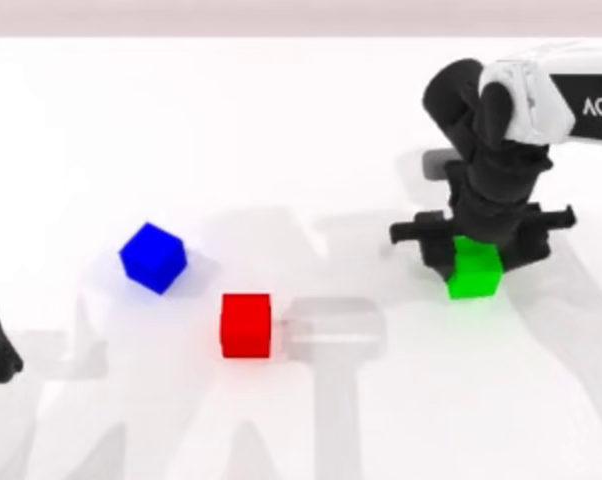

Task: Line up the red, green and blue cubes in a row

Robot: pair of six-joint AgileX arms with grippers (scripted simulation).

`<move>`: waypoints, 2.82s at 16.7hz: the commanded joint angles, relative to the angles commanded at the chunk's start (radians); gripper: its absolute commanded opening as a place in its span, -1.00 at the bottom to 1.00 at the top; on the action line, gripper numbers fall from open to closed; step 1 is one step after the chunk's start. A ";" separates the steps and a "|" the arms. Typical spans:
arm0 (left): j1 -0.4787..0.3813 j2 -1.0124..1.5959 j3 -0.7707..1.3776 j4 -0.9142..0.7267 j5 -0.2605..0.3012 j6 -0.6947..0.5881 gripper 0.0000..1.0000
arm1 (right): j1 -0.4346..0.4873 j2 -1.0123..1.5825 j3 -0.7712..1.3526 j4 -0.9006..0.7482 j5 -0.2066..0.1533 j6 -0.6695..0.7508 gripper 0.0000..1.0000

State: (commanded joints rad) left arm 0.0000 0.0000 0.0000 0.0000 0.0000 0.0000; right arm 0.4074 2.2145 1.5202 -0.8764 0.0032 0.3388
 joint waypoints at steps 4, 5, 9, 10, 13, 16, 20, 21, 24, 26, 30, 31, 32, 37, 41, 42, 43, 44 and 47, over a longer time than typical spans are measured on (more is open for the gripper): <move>0.000 0.000 0.000 0.000 0.000 0.000 1.00 | 0.000 0.000 0.000 0.000 0.000 0.000 -1.00; 0.000 0.000 0.000 0.000 0.000 0.000 1.00 | 0.000 0.000 0.000 0.000 0.000 0.000 -1.00; 0.000 0.000 0.000 0.000 0.000 0.000 1.00 | 0.000 -0.035 0.023 -0.030 0.008 -0.004 -1.00; 0.000 0.000 0.000 0.000 0.000 0.000 1.00 | 0.002 -0.042 0.041 -0.054 0.008 -0.004 -1.00; 0.000 0.000 0.000 0.000 0.000 0.000 1.00 | 0.008 -0.074 0.110 -0.168 0.008 -0.007 -1.00; 0.000 0.000 0.000 0.000 0.000 0.000 1.00 | 0.009 -0.107 0.165 -0.249 0.008 -0.008 -1.00; 0.000 0.000 0.000 0.000 0.000 0.000 1.00 | 0.004 -0.107 0.168 -0.253 0.007 -0.006 -1.00; 0.000 0.000 0.000 0.000 0.000 0.000 1.00 | 0.006 -0.107 0.169 -0.253 0.007 -0.003 -1.00; 0.000 0.000 0.000 0.000 0.000 0.000 1.00 | 0.053 -0.097 0.197 -0.270 0.009 0.058 -1.00; 0.000 0.000 0.000 0.000 0.000 0.000 1.00 | 0.111 -0.085 0.227 -0.292 0.010 0.130 -1.00; 0.000 0.000 0.000 0.000 0.000 0.000 1.00 | 0.248 -0.061 0.297 -0.341 0.014 0.301 -1.00; 0.000 0.000 0.000 0.000 0.000 0.000 1.00 | 0.279 -0.057 0.313 -0.352 0.015 0.340 -1.00; 0.000 0.000 0.000 0.000 0.000 0.000 1.00 | 0.305 -0.053 0.326 -0.361 0.016 0.373 -1.00; 0.000 0.000 0.000 0.000 0.000 0.000 1.00 | 0.347 -0.048 0.347 -0.375 0.018 0.427 -1.00; 0.000 0.000 0.000 0.000 0.000 0.000 1.00 | 0.342 -0.049 0.332 -0.356 0.016 0.428 -1.00; 0.000 0.000 0.000 0.000 0.000 0.000 1.00 | 0.343 -0.044 0.316 -0.336 0.016 0.427 -1.00; 0.000 0.000 0.000 0.000 0.000 0.000 1.00 | 0.344 -0.038 0.295 -0.309 0.016 0.427 -1.00; 0.000 0.000 0.000 0.000 0.000 0.000 1.00 | 0.345 -0.030 0.271 -0.278 0.017 0.427 -1.00; 0.000 0.000 0.000 0.000 0.000 0.000 1.00 | 0.348 -0.005 0.196 -0.179 0.017 0.427 -1.00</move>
State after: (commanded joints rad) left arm 0.0000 0.0000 0.0000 0.0000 0.0000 0.0000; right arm 0.7551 2.2097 1.7159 -1.0558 0.0206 0.7657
